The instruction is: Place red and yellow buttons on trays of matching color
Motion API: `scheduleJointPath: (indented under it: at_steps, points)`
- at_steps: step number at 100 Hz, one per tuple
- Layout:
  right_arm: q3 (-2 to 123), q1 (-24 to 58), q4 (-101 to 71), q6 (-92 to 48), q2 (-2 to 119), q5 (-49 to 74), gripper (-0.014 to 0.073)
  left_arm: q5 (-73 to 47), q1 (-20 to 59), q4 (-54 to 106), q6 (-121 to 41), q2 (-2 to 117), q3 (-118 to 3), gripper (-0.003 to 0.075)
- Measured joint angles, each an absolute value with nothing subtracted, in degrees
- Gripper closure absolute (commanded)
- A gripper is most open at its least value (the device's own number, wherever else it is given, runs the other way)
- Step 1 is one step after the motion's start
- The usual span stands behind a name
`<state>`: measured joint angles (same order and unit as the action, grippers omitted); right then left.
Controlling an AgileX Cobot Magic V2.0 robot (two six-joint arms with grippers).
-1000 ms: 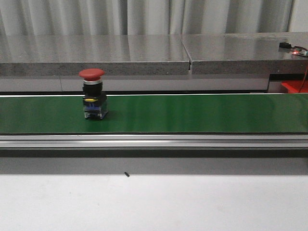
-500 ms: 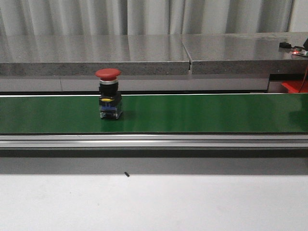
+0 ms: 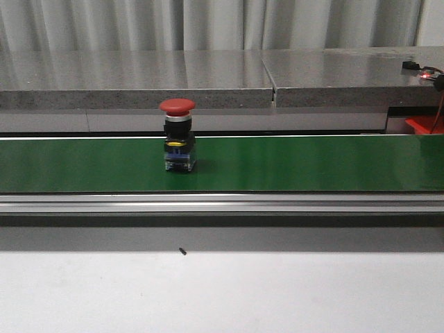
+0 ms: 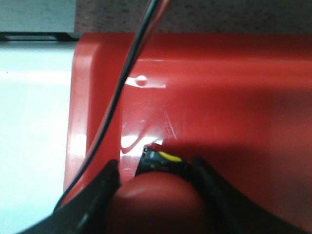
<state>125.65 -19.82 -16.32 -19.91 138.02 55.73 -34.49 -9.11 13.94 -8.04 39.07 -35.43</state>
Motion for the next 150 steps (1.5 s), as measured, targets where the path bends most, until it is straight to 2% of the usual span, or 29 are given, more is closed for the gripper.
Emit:
scheduleJointPath:
  at_steps: [9, 17, 51, 68, 98, 121, 150]
  points:
    - [125.7, -19.8, -16.2, -19.9, 138.0, 55.6, 0.0014, -34.5, -9.1, 13.9, -8.0, 39.1, -35.4, 0.0741]
    - [125.7, -19.8, -16.1, -19.9, 138.0, 55.6, -0.0031, -34.5, -9.1, 13.9, -8.0, 39.1, -35.4, 0.0741]
    - [125.9, -19.8, -16.1, -19.9, 133.4, 56.7, -0.0029, -34.5, -9.1, 13.9, -8.0, 39.1, -35.4, 0.0741]
    - [125.9, -19.8, -16.2, -18.8, 128.6, 61.0, 0.0015, -34.5, -9.1, 13.9, -8.0, 39.1, -35.4, 0.0741]
    - [124.7, -19.8, -18.3, -18.5, 119.2, 69.2, 0.0015, -34.5, -9.1, 13.9, -8.0, 39.1, -35.4, 0.0741]
    - [112.4, -19.7, -18.5, -18.4, 109.6, 70.1, 0.0015, -34.5, -9.1, 13.9, -8.0, 39.1, -35.4, 0.0741]
    - [88.1, -16.8, -18.5, -19.2, 93.3, 60.5, 0.0015, -34.5, -9.1, 13.9, -8.0, 39.1, -35.4, 0.0741]
